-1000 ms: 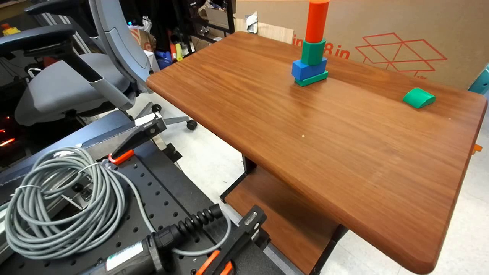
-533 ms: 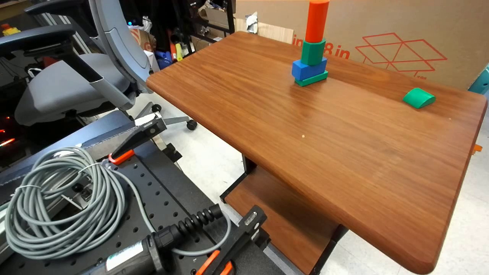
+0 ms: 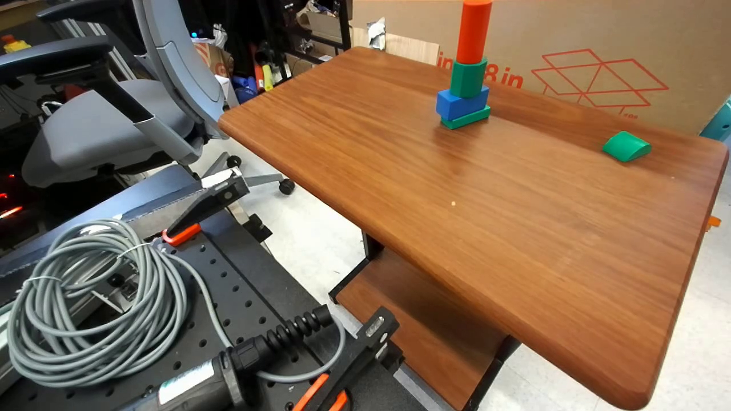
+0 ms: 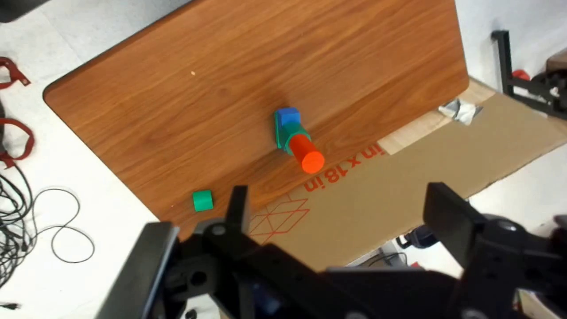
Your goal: Put the green block on the orange block
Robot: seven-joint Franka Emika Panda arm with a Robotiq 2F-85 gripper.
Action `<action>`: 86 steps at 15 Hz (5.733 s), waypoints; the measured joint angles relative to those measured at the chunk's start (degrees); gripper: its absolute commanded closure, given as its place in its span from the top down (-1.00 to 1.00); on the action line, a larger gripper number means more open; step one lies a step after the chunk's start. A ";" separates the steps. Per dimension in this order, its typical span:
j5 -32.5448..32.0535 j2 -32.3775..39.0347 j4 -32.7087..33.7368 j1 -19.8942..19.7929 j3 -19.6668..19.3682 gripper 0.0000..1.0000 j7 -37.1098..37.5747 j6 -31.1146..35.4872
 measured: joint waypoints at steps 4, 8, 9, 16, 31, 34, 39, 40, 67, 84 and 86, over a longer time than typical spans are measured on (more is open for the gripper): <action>-0.02 6.97 5.02 -2.60 -1.45 1.00 4.24 3.69; -0.04 14.72 10.00 -3.95 -2.99 1.00 7.34 6.68; -0.04 16.69 11.30 -4.11 -3.45 1.00 7.48 6.70; -0.90 29.67 19.29 -4.50 -6.59 1.00 7.87 6.71; -1.61 49.83 33.73 -4.54 -7.13 1.00 2.35 10.31; -4.87 53.14 36.23 -4.26 -7.17 1.00 1.94 10.31; -7.84 56.93 39.52 -3.72 -7.07 1.00 1.08 10.23; -7.84 57.43 39.99 -3.70 -6.98 1.00 0.61 10.13; -11.37 67.96 50.32 -3.52 -6.54 -0.81 -4.67 3.32; -6.68 44.80 30.34 -1.10 -3.77 -0.81 -0.95 8.76; -6.36 42.58 26.33 0.10 -2.70 -0.81 -0.14 10.82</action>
